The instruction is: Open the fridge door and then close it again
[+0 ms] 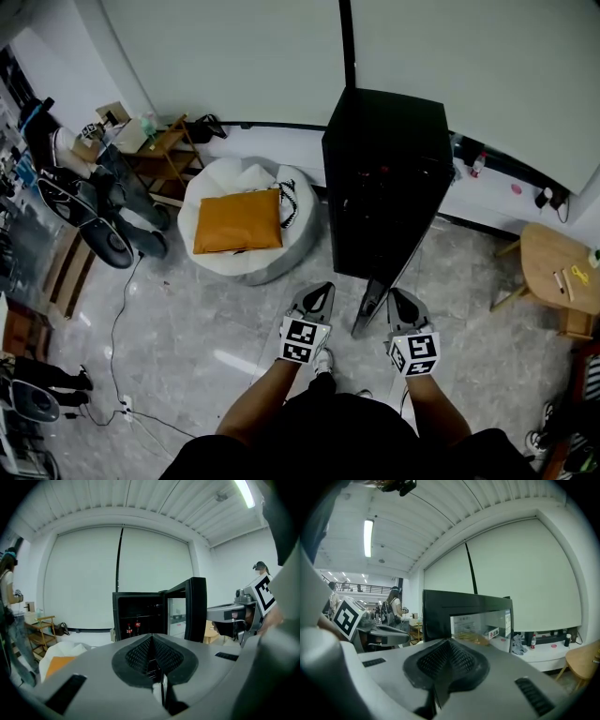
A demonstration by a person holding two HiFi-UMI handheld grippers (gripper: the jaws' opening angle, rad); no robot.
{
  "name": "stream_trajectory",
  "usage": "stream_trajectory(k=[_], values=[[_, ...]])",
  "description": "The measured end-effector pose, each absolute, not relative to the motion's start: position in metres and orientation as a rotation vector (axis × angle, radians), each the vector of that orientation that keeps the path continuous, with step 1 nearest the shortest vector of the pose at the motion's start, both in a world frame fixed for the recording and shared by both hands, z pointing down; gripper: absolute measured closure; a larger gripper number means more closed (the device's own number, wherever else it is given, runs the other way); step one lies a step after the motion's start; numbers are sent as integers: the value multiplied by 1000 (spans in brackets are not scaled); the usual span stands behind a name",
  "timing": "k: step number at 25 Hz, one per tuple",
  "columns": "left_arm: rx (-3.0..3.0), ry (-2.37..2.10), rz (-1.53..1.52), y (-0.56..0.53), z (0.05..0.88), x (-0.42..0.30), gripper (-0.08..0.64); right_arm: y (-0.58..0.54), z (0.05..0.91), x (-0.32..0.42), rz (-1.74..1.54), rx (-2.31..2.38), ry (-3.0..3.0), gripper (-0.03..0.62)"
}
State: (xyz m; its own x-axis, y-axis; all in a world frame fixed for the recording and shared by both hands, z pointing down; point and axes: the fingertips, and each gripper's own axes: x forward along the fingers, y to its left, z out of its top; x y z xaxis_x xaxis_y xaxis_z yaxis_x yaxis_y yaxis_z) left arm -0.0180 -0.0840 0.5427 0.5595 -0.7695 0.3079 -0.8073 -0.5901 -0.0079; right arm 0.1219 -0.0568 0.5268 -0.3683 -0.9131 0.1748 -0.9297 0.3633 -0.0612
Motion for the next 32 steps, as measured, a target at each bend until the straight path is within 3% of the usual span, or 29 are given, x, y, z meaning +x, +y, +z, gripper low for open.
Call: stream_trajectory(k=[32], values=[[2621,-1396,470,-135,554,-58,540,-97,527,77,180,1619,-2545,574]])
